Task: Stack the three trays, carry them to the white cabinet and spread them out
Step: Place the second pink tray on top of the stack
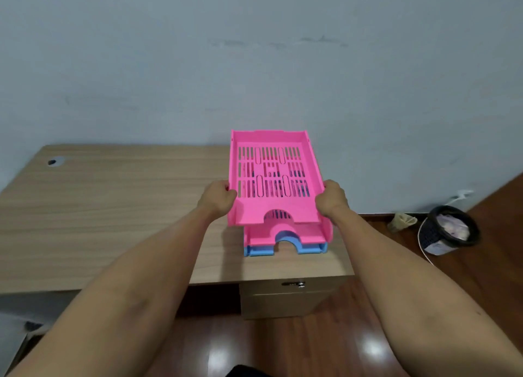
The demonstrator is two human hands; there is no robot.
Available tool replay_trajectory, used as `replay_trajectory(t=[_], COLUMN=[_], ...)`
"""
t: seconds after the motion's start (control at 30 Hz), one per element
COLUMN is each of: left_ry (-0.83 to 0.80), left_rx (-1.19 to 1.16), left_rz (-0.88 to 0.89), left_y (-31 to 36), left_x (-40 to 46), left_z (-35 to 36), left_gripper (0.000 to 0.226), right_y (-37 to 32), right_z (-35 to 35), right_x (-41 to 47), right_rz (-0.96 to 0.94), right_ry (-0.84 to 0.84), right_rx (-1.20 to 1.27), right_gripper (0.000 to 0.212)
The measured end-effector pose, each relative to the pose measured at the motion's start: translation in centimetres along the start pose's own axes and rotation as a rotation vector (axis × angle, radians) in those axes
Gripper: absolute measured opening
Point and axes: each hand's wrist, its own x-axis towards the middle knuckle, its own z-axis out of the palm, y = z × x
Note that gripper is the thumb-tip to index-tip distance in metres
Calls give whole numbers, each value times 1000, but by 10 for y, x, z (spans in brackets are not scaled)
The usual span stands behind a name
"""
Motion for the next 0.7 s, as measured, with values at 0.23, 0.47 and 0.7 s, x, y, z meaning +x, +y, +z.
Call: replay_trajectory(t=[0.23, 0.47, 0.7], left_ry=[-22, -20, -29], left_rx=[10, 28, -91], left_rz=[-23, -94, -130], left_y=[10, 5, 12], left_x=[5, 4, -3], left_z=[41, 58, 62], left_gripper=[28, 24, 29], right_y=[37, 50, 62], right_z=[-8, 0, -4], right_x=[12, 20, 21], right_rz=[20, 25, -32], right_ry=[-21, -74, -138], right_rx=[-8, 10, 107], right_gripper=[37, 32, 36])
